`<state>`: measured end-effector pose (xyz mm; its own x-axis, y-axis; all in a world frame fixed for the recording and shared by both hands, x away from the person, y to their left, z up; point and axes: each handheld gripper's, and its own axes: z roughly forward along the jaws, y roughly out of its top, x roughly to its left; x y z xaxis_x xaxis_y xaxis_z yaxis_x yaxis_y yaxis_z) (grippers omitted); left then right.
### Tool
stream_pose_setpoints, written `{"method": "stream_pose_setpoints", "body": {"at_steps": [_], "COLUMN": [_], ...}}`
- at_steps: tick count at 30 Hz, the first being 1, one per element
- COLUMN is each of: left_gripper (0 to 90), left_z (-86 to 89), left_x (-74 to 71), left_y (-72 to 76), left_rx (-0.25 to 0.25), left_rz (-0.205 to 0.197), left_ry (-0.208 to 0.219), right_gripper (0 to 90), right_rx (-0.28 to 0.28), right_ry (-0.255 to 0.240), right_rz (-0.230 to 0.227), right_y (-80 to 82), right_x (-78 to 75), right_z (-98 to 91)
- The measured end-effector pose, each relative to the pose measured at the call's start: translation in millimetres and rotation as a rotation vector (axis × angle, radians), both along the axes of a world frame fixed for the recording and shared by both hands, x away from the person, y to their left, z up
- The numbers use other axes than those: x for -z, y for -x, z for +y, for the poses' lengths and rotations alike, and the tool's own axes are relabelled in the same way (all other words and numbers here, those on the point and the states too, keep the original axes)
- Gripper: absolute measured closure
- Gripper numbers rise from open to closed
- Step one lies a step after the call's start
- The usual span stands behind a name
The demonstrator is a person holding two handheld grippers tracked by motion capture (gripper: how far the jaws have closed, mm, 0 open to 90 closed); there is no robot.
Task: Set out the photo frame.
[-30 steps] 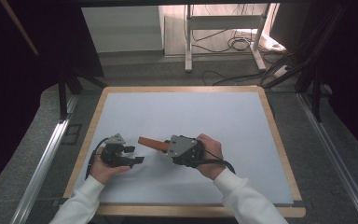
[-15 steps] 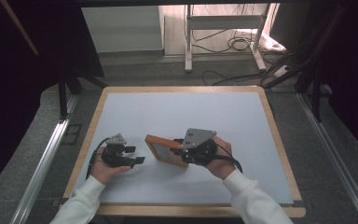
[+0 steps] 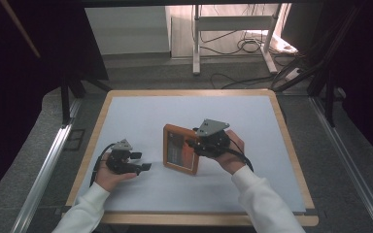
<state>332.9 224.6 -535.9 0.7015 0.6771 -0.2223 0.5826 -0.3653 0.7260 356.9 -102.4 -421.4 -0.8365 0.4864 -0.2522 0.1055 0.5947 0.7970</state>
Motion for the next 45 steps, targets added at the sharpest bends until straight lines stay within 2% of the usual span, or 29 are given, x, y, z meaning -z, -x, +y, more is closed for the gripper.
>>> {"method": "stream_pose_setpoints", "body": {"at_steps": [7,9,12,15,16,18,23,24,26,29,33,37,40,43,45], "left_gripper": [29.8,29.8,29.8,29.8,29.8,29.8,29.7,29.7,29.7,29.7,29.7,29.6,29.6,29.7,29.7], "left_z": [0.5,0.7,0.8,1.0,1.2,1.4,0.8,0.4,0.5,-0.3,-0.7,-1.4,-1.3,-0.4,-0.5], "left_x": [-0.2,-0.5,-0.8,-1.3,-1.5,-1.7,-1.3,-1.0,-0.9,-0.6,-1.3,-1.5,-1.7,-2.5,-2.7], "left_y": [0.0,0.1,0.4,0.9,0.9,1.0,1.1,1.1,0.9,1.1,1.9,2.4,2.8,3.3,3.6], "left_rx": [0.003,0.001,0.000,-0.004,-0.003,-0.002,0.000,-0.001,0.003,0.002,0.002,0.003,0.003,0.003,0.004], "left_rz": [-0.006,-0.007,-0.007,-0.005,-0.004,-0.005,-0.007,-0.006,-0.004,-0.002,-0.005,-0.007,-0.009,-0.011,-0.012], "left_ry": [-0.001,0.003,0.006,0.010,0.010,0.008,0.005,0.007,-0.001,-0.004,-0.003,0.000,-0.001,0.002,0.002], "right_gripper": [45.1,44.9,42.6,34.6,30.7,29.3,28.7,30.8,31.8,39.2,48.6,66.8,80.0,90.0,90.0], "right_rx": [0.055,0.062,0.074,0.102,0.128,0.143,0.194,0.193,0.194,0.189,0.170,0.139,0.095,0.054,0.045], "right_ry": [-0.011,-0.030,-0.031,-0.055,-0.077,-0.085,-0.117,-0.122,-0.123,-0.128,-0.133,-0.130,-0.105,-0.065,-0.058], "right_rz": [0.032,0.044,0.040,0.022,0.022,0.023,0.078,0.109,0.119,0.172,0.201,0.217,0.241,0.245,0.246], "right_y": [-14.3,-16.0,-15.7,-11.1,-5.9,-2.6,17.8,29.6,33.4,47.7,53.1,55.3,56.5,57.6,57.5], "right_x": [7.2,7.9,8.5,6.7,5.3,4.9,15.4,26.7,30.7,50.2,61.8,70.1,76.5,83.8,85.1], "right_z": [-1.1,-2.0,-1.7,-3.7,-7.3,-9.9,-30.4,-39.2,-41.5,-50.5,-52.2,-47.7,-37.7,-25.3,-22.4]}}
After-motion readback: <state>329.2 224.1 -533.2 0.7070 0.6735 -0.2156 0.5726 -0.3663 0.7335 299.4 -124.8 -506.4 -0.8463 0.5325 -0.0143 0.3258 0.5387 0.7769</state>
